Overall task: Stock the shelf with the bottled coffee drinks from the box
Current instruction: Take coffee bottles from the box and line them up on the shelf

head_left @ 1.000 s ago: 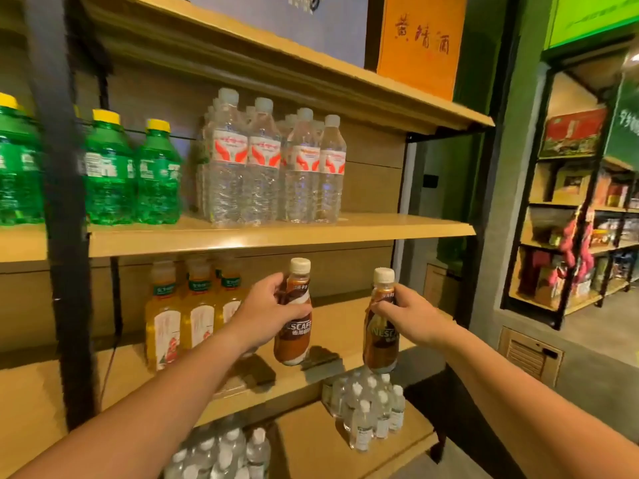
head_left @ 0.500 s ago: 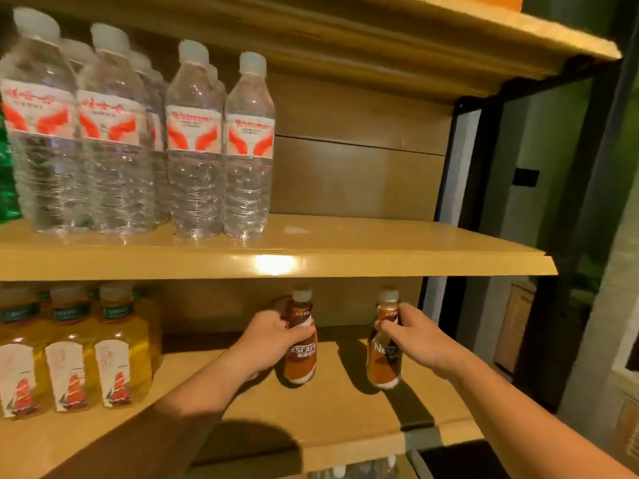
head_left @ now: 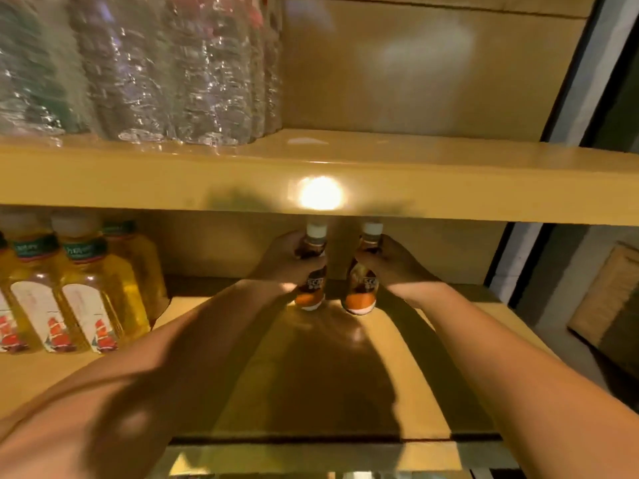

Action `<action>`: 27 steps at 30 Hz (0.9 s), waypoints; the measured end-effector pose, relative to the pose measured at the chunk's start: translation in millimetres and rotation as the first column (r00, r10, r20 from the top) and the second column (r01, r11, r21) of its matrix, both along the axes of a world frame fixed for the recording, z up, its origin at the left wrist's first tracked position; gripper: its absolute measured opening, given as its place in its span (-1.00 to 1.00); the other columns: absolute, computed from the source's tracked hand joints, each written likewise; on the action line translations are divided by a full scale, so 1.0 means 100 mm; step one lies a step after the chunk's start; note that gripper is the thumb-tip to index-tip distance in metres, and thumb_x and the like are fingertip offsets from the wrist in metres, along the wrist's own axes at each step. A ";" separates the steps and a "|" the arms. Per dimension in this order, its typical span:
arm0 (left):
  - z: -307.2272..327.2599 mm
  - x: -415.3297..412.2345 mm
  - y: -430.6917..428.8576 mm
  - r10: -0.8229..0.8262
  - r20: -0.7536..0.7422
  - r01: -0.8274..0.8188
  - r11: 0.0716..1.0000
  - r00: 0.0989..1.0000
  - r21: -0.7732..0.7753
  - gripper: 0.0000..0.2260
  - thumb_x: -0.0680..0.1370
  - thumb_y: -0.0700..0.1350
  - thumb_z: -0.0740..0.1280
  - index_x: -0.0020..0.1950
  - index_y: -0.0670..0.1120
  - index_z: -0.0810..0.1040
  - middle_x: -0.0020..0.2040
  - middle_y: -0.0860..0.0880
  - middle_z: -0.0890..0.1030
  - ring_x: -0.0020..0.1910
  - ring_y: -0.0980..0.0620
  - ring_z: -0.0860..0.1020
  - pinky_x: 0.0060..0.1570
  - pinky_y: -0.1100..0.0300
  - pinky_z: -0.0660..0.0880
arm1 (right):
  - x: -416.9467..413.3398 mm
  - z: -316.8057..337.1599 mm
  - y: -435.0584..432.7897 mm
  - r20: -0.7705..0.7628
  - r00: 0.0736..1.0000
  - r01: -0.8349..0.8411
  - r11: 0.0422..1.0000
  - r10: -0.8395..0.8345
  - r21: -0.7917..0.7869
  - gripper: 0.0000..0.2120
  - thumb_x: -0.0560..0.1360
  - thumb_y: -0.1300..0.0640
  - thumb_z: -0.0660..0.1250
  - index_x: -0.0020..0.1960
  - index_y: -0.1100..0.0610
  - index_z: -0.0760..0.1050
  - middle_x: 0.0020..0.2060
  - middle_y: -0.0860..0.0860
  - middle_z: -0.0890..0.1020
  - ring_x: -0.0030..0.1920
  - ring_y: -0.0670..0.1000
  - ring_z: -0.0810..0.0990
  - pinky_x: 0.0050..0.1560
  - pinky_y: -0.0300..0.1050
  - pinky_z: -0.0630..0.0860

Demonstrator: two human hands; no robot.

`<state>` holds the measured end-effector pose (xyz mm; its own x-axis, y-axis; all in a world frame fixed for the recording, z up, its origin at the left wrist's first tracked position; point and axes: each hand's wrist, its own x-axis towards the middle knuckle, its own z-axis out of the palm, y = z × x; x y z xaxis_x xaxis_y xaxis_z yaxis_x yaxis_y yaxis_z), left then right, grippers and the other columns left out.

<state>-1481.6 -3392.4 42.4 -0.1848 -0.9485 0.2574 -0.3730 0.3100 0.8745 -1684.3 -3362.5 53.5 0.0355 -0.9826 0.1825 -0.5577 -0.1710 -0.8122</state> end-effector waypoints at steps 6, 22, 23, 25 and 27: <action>-0.08 -0.01 -0.28 -0.022 -0.073 0.021 1.000 0.997 -0.009 -0.70 0.48 -0.18 0.52 0.19 -0.02 0.62 0.10 -0.05 0.70 0.12 -0.03 0.65 0.27 -0.14 0.53 | 0.04 -0.06 -0.33 -0.004 1.000 0.026 1.000 -0.026 -0.009 -0.80 0.55 0.11 0.32 0.16 0.03 0.55 0.06 0.05 0.68 0.11 0.08 0.64 0.27 0.22 0.51; -0.59 0.11 -0.21 0.043 0.084 -0.050 0.996 0.996 0.080 -0.34 0.39 0.08 0.59 0.44 0.03 0.45 0.29 0.10 0.56 0.21 0.11 0.53 0.20 0.17 0.43 | -0.02 -0.60 -0.21 -0.091 0.984 0.161 0.985 -0.155 0.060 -0.58 0.36 -0.04 0.56 0.18 -0.03 0.57 0.05 -0.07 0.66 0.03 -0.05 0.61 0.15 -0.10 0.52; -0.60 0.09 -0.22 0.054 0.077 -0.060 0.995 0.996 0.075 -0.37 0.40 0.08 0.58 0.42 0.02 0.46 0.29 0.08 0.57 0.21 0.13 0.52 0.18 0.18 0.41 | 0.01 -0.59 -0.22 -0.080 0.987 0.140 0.990 -0.137 0.034 -0.60 0.35 -0.03 0.56 0.16 -0.04 0.60 0.05 -0.06 0.68 0.02 -0.05 0.63 0.14 -0.09 0.53; -0.58 0.06 -0.23 0.058 0.082 -0.064 0.996 0.995 0.068 -0.41 0.43 0.03 0.56 0.41 0.00 0.45 0.32 0.04 0.56 0.19 0.16 0.46 0.15 0.21 0.36 | 0.05 -0.56 -0.25 -0.049 0.994 0.100 0.995 -0.102 -0.027 -0.66 0.37 0.06 0.57 0.09 -0.07 0.58 0.05 -0.05 0.69 0.03 -0.03 0.63 0.14 -0.08 0.51; -0.58 0.04 -0.25 0.069 0.090 -0.074 0.995 0.994 0.059 -0.42 0.45 0.02 0.55 0.41 0.00 0.44 0.34 0.03 0.55 0.24 0.12 0.47 0.13 0.23 0.33 | 0.09 -0.52 -0.25 -0.032 0.995 0.094 0.994 -0.096 -0.048 -0.64 0.40 0.09 0.57 0.08 -0.14 0.48 0.08 -0.08 0.64 0.05 -0.04 0.58 0.16 -0.09 0.46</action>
<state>-1477.5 -3417.6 -15.1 -0.1353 -0.9738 0.1830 -0.4681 0.2256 0.8544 -1675.1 -3387.5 1.1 -0.0505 -0.9723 0.2283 -0.6002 -0.1532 -0.7850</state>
